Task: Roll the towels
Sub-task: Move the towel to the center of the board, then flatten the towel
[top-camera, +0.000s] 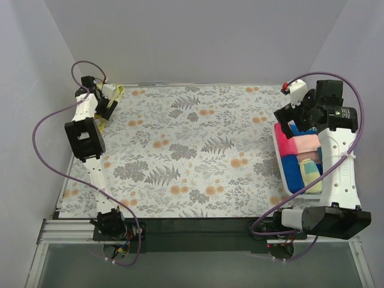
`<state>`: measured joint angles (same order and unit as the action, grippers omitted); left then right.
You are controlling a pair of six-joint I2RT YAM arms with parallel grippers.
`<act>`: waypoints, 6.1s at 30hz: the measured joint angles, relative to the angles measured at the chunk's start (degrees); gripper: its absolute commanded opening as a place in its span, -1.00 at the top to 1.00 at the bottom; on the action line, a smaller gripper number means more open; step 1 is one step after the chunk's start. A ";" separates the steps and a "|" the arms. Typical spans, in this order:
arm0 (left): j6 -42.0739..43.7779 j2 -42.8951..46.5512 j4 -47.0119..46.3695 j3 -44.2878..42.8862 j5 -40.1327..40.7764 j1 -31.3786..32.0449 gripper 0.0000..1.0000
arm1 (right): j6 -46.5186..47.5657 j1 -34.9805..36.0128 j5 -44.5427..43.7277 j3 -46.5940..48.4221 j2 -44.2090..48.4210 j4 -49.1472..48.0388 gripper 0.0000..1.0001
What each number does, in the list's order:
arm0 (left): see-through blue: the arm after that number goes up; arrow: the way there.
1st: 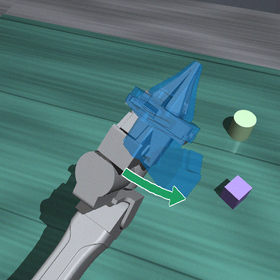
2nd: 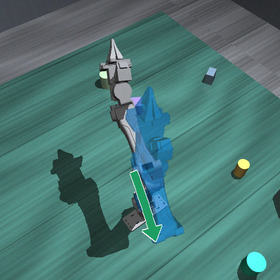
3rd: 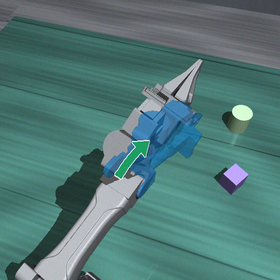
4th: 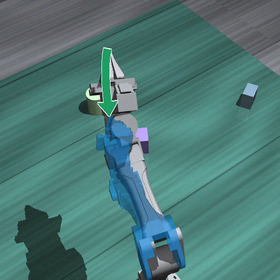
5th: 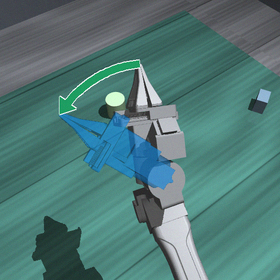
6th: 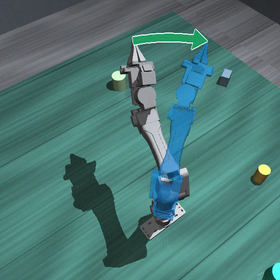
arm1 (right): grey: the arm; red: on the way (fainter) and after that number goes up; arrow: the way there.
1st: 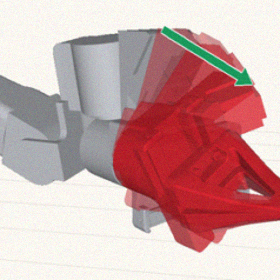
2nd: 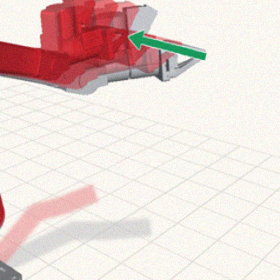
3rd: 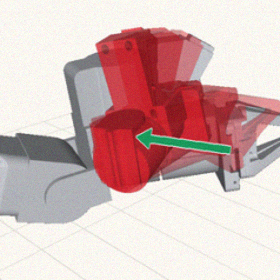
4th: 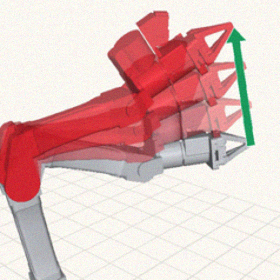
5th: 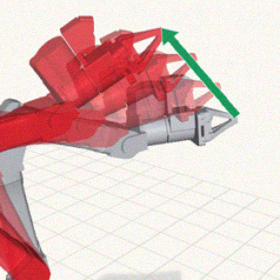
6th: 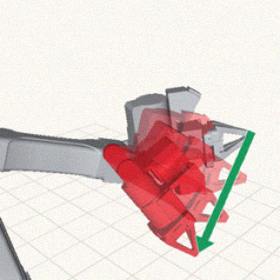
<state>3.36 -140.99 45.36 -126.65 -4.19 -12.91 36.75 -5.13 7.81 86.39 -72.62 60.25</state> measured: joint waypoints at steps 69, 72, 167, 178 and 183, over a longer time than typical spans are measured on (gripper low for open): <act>28.63 56.48 29.73 60.02 -26.03 8.17 -0.19 | -13.14 38.66 13.14 29.81 -52.92 -15.98 -0.40; 26.75 57.16 29.22 60.81 -26.21 7.93 -0.19 | -14.12 41.00 12.33 32.06 -55.89 -17.14 -0.42; 44.17 65.09 28.59 77.75 -23.63 25.00 0.39 | -20.68 44.28 1.97 10.10 -51.74 -25.66 0.97; 48.43 66.60 22.91 85.20 -18.97 30.40 0.24 | -20.46 40.83 2.56 7.15 -48.04 -25.14 0.97; 49.62 66.75 19.12 85.70 -17.64 30.56 0.14 | -20.31 41.16 2.84 6.32 -47.60 -24.76 0.97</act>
<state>52.97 -74.24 64.49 -40.95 -21.82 17.65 16.45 36.03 10.66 92.71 -120.22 35.48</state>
